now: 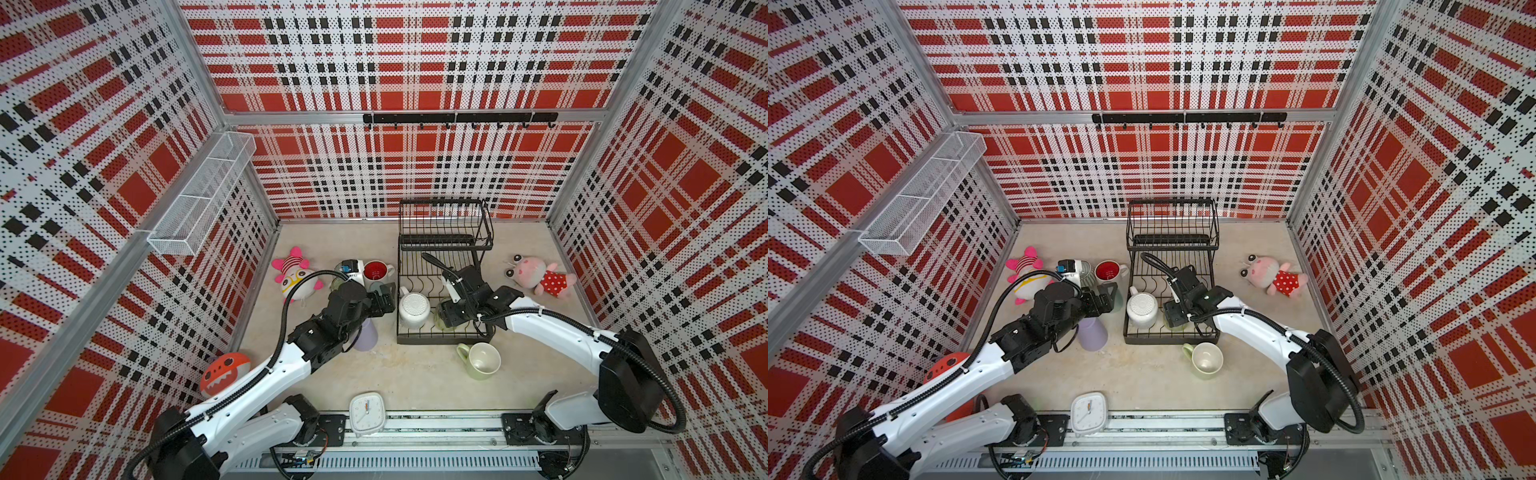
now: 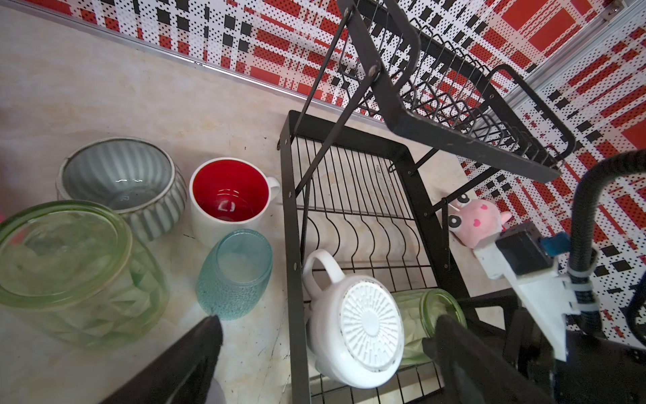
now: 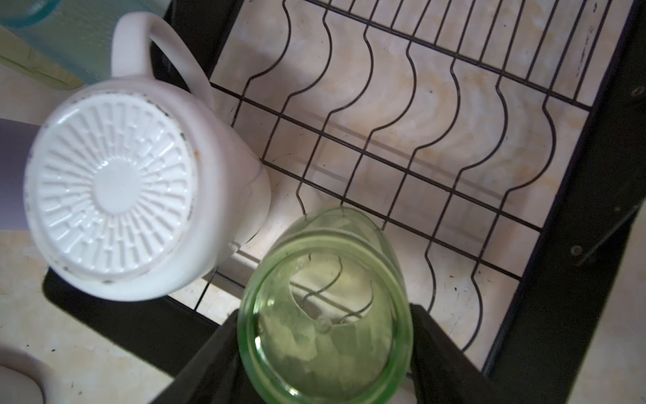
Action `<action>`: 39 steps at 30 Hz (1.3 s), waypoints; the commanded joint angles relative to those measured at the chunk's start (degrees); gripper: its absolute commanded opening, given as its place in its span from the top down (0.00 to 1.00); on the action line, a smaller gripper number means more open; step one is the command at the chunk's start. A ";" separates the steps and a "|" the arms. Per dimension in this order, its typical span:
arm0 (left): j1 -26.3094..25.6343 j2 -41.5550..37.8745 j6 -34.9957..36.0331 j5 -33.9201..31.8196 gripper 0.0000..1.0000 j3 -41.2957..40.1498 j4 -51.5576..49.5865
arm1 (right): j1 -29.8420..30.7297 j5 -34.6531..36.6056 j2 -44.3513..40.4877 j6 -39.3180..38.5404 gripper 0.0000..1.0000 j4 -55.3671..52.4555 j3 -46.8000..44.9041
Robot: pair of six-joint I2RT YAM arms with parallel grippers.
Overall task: Load cups into a dish rack
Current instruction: Move the cup to the dish rack, then pick up the cup from the center of the table.
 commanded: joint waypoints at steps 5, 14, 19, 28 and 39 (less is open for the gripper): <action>0.69 -0.34 -0.22 0.44 0.02 -0.49 0.96 | 2.44 -1.27 1.43 0.95 0.39 -0.62 1.43; 0.97 -0.34 -0.13 0.92 0.02 -0.58 0.97 | 2.55 0.20 2.61 0.68 0.31 -2.67 2.38; 1.21 -0.94 -0.02 0.95 0.02 -0.58 0.92 | 2.55 0.86 2.28 0.33 0.22 -4.33 3.66; 4.02 -4.61 0.83 0.83 0.01 -2.96 -0.16 | 2.55 4.04 -0.99 0.23 0.15 -9.40 6.45; 14.61 -11.81 0.57 3.33 0.02 -5.38 -5.35 | 2.84 1.41 -9.73 -1.69 0.12 -13.59 9.34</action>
